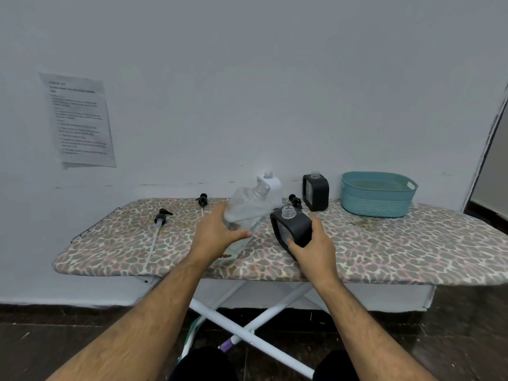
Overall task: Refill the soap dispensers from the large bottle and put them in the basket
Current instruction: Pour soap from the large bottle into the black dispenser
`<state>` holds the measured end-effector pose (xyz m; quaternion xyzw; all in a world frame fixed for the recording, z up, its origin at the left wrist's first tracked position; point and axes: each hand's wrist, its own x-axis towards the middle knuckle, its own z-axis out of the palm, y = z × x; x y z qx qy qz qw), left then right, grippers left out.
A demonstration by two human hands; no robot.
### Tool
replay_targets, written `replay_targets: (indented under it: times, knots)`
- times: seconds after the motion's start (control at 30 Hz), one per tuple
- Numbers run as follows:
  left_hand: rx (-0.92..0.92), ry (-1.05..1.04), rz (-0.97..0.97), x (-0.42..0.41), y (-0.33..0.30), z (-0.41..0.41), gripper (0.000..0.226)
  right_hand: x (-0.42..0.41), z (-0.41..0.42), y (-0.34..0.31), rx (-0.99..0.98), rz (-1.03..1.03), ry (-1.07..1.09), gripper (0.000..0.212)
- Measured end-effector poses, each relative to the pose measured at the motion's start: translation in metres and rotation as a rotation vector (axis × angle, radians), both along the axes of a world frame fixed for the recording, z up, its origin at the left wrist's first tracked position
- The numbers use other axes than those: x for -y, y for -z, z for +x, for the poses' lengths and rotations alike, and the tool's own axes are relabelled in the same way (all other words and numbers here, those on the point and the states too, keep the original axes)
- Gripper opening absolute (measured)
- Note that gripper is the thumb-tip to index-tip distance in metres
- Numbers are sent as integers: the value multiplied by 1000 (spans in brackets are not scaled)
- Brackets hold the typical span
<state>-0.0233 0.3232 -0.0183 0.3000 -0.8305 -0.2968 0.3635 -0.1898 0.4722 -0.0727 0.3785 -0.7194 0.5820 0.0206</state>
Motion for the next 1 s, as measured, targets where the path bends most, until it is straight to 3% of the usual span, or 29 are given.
replay_targets:
  times: [0.53,1.0]
  knots:
    - [412,-136,-324,-4,-17,-26,69,-4,-19,6,-102,67,155,51]
    - [469,-129,-370,-5,-21,-28,77,-2,-18,10,-184,131,187,51]
